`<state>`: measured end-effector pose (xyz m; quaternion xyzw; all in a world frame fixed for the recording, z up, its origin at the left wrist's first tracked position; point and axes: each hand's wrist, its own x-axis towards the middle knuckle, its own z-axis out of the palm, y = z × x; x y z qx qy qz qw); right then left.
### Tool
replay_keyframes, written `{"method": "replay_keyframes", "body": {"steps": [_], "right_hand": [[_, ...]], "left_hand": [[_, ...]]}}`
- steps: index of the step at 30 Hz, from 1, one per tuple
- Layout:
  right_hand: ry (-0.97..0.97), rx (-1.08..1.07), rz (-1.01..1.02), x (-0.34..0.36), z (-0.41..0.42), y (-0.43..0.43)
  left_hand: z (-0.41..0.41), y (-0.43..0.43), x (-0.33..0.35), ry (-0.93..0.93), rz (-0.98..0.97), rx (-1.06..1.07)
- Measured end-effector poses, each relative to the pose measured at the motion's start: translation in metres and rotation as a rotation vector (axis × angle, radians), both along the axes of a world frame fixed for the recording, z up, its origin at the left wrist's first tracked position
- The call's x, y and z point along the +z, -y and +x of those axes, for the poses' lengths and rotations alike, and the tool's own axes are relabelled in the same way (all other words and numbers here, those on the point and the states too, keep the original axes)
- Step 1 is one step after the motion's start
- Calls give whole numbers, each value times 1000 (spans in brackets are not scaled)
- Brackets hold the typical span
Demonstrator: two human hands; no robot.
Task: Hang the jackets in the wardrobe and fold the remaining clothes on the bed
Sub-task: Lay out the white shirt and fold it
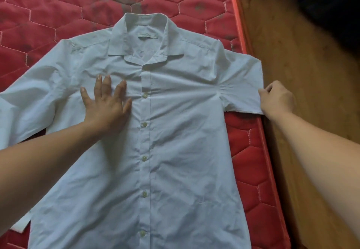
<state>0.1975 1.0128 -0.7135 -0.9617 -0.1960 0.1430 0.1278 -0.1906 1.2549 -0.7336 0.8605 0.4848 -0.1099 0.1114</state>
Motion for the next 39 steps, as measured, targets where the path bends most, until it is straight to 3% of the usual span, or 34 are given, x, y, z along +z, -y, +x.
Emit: {"method": "replay_keyframes", "body": {"steps": [3,6,9,11,14,16,18,22,27,30,32,35,39], "right_hand": [[-37,-109,61,-3,4,16],[-371,-424,33,-15,1,41],[-773,-620,48,-25,-11,62],[-875,-678,186,-27,-12,68],[-832,-664,492,-22,-7,63],[-785,-653,584,-16,-6,56],[-775,-612,578,-12,-8,52],[-753,-495,373,-11,-20,55],[-431,-501,410,-11,-21,51],[-156,-477,401,10,-28,33],[41,-373,533,28,-47,18],[233,66,698,51,-92,9],[435,789,476,44,-141,37]], "left_hand": [[35,41,20,216,45,-75],[68,106,29,369,-33,-394],[92,171,21,260,-171,-675],[98,197,9,129,-167,-804],[98,208,-4,38,-144,-834],[97,205,-5,42,-157,-824],[97,202,-2,51,-190,-824],[101,198,8,30,-274,-801],[106,199,15,51,-347,-758],[111,199,22,196,-476,-595],[117,197,30,455,-579,-331],[124,184,49,829,-699,197],[122,147,60,1074,-1110,843]]}}
